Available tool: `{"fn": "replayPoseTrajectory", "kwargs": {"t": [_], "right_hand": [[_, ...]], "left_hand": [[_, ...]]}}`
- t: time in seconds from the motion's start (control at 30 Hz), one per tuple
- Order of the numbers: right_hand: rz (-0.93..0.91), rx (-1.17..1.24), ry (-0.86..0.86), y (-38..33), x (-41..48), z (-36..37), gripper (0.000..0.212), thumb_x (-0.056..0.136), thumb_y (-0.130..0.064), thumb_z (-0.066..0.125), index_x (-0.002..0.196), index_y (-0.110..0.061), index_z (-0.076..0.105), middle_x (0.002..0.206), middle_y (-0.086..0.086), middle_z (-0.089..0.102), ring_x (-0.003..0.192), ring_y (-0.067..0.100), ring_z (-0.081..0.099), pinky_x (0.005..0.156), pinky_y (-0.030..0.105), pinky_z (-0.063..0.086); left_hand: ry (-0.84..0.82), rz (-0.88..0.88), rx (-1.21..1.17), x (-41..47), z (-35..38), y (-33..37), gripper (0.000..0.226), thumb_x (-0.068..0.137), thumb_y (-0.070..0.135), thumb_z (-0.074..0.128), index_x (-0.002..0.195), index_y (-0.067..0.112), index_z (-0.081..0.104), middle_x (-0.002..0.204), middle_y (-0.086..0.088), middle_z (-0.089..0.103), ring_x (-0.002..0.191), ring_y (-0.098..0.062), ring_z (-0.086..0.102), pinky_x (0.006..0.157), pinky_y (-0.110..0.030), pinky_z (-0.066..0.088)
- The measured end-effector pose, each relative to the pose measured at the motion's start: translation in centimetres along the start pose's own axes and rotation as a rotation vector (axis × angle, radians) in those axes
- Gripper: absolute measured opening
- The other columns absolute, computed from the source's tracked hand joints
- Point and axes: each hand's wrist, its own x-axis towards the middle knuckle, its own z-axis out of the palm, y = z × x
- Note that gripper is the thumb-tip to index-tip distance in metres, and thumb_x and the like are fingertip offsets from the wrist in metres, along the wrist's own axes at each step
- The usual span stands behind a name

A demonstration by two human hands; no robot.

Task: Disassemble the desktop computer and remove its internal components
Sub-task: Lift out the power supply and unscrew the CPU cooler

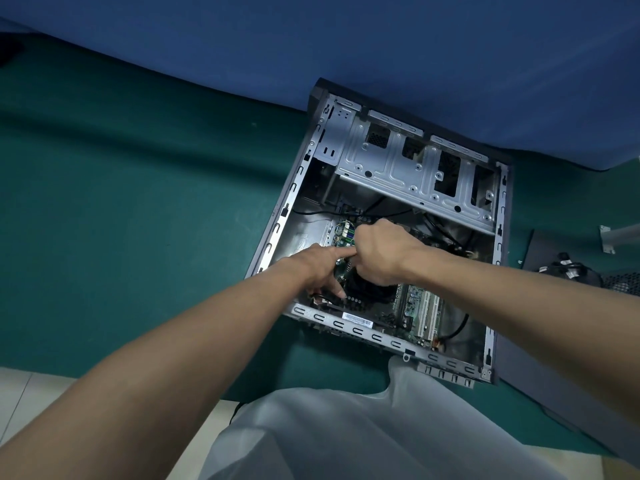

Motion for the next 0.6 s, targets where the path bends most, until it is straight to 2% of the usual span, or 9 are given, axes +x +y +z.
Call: {"fn": "replayPoseTrajectory", "kwargs": {"t": [0.1, 0.2, 0.27, 0.3, 0.37, 0.4, 0.47, 0.53, 0.6], "right_hand": [[-0.309, -0.203, 0.044, 0.1, -0.9, 0.2, 0.032, 0.091, -0.008, 0.043, 0.059, -0.01, 0.038, 0.053, 0.001, 0.034, 0.048, 0.019, 0.038, 0.044, 0.026, 0.032], [-0.387, -0.233, 0.0, 0.8, -0.4, -0.6, 0.033, 0.092, -0.008, 0.043, 0.059, -0.006, 0.045, 0.053, 0.003, 0.039, 0.046, 0.018, 0.045, 0.042, 0.027, 0.039], [-0.354, -0.176, 0.007, 1.2, 0.2, -0.6, 0.025, 0.091, -0.018, 0.054, 0.075, -0.001, 0.062, 0.056, 0.002, 0.043, 0.052, 0.021, 0.049, 0.046, 0.029, 0.043], [-0.303, -0.151, 0.015, 1.0, 0.4, -0.5, 0.031, 0.091, -0.03, 0.059, 0.078, -0.002, 0.065, 0.057, 0.002, 0.045, 0.054, 0.022, 0.052, 0.047, 0.027, 0.042], [-0.103, -0.009, 0.026, 0.8, 0.8, 0.2, 0.054, 0.09, -0.053, 0.053, 0.066, -0.005, 0.061, 0.051, 0.004, 0.053, 0.049, 0.021, 0.057, 0.043, 0.022, 0.037], [0.012, 0.079, 0.01, 0.6, 1.1, 0.3, 0.058, 0.092, -0.053, 0.049, 0.06, -0.006, 0.058, 0.045, 0.005, 0.056, 0.041, 0.019, 0.057, 0.04, 0.02, 0.035], [0.151, 0.19, -0.078, 0.4, 1.4, 0.2, 0.048, 0.095, -0.033, 0.047, 0.057, -0.006, 0.054, 0.038, 0.003, 0.056, 0.031, 0.013, 0.051, 0.035, 0.017, 0.035], [0.152, 0.135, -0.102, 0.2, 1.2, -0.2, 0.035, 0.093, -0.017, 0.048, 0.059, -0.008, 0.048, 0.051, 0.003, 0.054, 0.043, 0.013, 0.049, 0.037, 0.019, 0.033], [0.067, 0.019, -0.055, 0.0, 0.6, -0.2, 0.03, 0.091, -0.013, 0.05, 0.061, -0.011, 0.042, 0.062, 0.004, 0.046, 0.051, 0.015, 0.045, 0.042, 0.022, 0.032]], "left_hand": [[0.015, -0.004, -0.009, 0.0, 0.1, -0.1, 0.075, 0.069, 0.025, 0.087, 0.131, 0.032, 0.046, 0.084, -0.001, 0.06, 0.078, -0.021, 0.06, 0.079, -0.035, 0.054], [0.021, -0.007, 0.022, 0.2, 0.1, -0.1, 0.074, 0.069, 0.021, 0.087, 0.131, 0.03, 0.046, 0.079, 0.002, 0.056, 0.067, -0.014, 0.056, 0.071, -0.031, 0.05], [0.006, -0.004, 0.027, 0.1, 0.1, -0.1, 0.073, 0.072, 0.015, 0.084, 0.13, 0.033, 0.045, 0.079, 0.002, 0.054, 0.068, -0.014, 0.057, 0.071, -0.031, 0.049], [-0.002, -0.008, 0.008, 0.1, 0.1, -0.2, 0.066, 0.073, 0.01, 0.082, 0.125, 0.033, 0.048, 0.08, 0.003, 0.056, 0.071, -0.016, 0.059, 0.072, -0.032, 0.05], [-0.002, -0.046, -0.043, -0.1, 0.1, -0.1, 0.06, 0.074, 0.003, 0.08, 0.117, 0.036, 0.054, 0.086, 0.002, 0.06, 0.077, -0.018, 0.061, 0.073, -0.032, 0.052], [0.004, -0.051, -0.034, -0.1, 0.1, 0.0, 0.068, 0.073, 0.004, 0.081, 0.126, 0.036, 0.053, 0.091, -0.001, 0.06, 0.078, -0.019, 0.06, 0.074, -0.033, 0.052], [-0.005, -0.028, 0.03, 0.1, 0.1, 0.0, 0.088, 0.075, 0.007, 0.081, 0.144, 0.039, 0.036, 0.103, -0.008, 0.061, 0.079, -0.02, 0.058, 0.074, -0.032, 0.051], [-0.004, -0.007, 0.046, 0.2, 0.1, 0.0, 0.095, 0.075, 0.009, 0.081, 0.147, 0.042, 0.028, 0.11, -0.009, 0.06, 0.082, -0.019, 0.058, 0.072, -0.03, 0.048], [0.0, 0.009, 0.059, 0.4, 0.1, -0.1, 0.092, 0.075, 0.012, 0.082, 0.146, 0.038, 0.031, 0.102, -0.006, 0.058, 0.078, -0.018, 0.058, 0.07, -0.029, 0.047]]}}
